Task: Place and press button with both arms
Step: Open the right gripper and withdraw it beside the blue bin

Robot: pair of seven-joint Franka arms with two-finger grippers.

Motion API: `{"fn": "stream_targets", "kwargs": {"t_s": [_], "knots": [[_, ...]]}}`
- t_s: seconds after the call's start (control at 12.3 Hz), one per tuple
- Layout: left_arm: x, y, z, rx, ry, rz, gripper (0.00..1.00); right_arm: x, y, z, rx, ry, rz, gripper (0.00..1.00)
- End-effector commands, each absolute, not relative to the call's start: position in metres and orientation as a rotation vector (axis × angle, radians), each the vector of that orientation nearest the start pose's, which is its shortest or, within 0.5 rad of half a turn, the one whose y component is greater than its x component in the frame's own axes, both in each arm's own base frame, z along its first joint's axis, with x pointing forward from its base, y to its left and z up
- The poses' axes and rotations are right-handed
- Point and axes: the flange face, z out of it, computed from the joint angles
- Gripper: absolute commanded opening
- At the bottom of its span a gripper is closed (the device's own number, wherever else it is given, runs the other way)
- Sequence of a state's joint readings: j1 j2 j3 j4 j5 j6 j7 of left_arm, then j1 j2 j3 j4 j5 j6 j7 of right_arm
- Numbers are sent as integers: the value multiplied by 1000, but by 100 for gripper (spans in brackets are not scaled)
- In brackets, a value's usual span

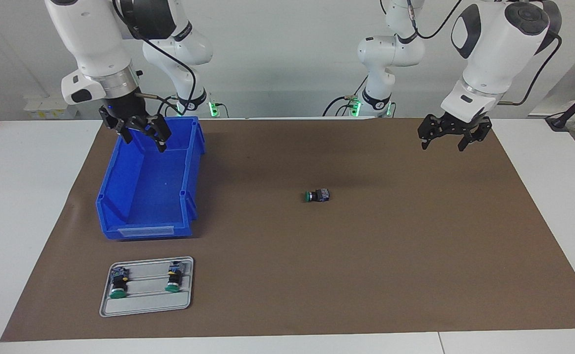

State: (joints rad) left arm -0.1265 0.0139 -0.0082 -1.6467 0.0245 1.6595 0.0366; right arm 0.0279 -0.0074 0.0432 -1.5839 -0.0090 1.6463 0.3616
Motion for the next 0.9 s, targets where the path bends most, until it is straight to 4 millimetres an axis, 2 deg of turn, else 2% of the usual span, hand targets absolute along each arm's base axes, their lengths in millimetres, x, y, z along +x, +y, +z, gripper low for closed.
{"fn": "stream_targets", "kwargs": {"t_s": [0.0, 0.24, 0.81], "knots": [[557, -75, 590, -3090, 285, -51, 100, 558, 27, 639, -3098, 322, -76, 100], [555, -83, 590, -3074, 466, -50, 100, 544, 24, 637, -3117, 232, 20, 100], [547, -126, 585, -2963, 993, -75, 100, 547, 24, 634, -3140, 195, -15, 100]]}}
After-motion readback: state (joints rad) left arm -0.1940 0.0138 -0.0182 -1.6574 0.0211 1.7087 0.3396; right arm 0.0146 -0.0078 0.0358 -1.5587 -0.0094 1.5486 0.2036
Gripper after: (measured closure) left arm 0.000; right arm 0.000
